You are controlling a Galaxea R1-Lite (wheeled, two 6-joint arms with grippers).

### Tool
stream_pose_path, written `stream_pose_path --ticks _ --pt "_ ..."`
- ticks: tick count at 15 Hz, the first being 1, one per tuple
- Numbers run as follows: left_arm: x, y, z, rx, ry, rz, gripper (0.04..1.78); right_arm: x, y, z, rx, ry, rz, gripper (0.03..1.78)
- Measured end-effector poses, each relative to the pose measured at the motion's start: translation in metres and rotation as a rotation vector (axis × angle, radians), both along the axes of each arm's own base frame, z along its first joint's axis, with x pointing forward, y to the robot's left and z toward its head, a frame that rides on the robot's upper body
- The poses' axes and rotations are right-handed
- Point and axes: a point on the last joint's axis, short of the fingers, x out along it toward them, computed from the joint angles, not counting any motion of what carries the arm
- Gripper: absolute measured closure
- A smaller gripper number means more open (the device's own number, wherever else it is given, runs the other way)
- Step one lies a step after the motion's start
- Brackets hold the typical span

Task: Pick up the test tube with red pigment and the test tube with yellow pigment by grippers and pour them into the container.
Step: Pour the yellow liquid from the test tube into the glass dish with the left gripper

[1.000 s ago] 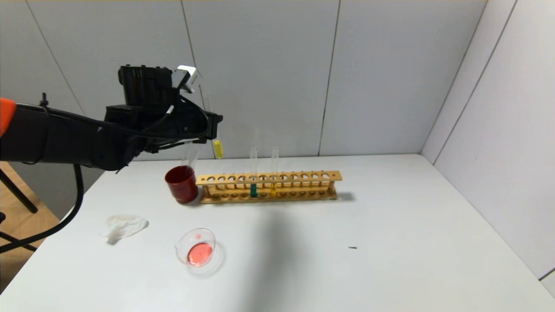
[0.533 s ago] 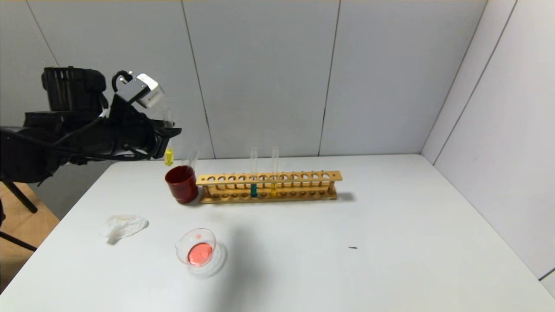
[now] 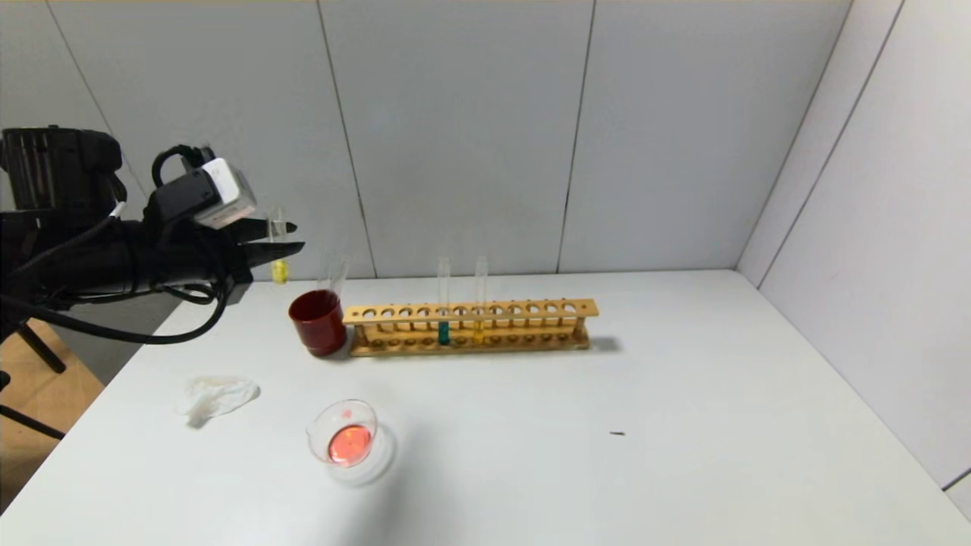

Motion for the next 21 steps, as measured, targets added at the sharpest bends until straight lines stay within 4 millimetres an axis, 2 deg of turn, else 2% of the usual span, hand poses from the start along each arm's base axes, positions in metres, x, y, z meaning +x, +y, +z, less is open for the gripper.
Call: stream_pose_path --ticks 5,14,21 --pt "-0.004 0.0 -0.033 0.246 -0.052 -0.052 1.5 0.0 0.0 0.0 0.0 0.0 0.0 0.06" --pt "-0.01 0.001 -0.064 0.579 -0.226 -0.212 1.5 0.0 0.0 0.0 0.0 0.0 0.0 0.06" --pt "-0.005 0.003 -0.096 0.667 -0.372 -0.244 1.5 0.0 0.0 0.0 0.0 0.0 0.0 0.06"
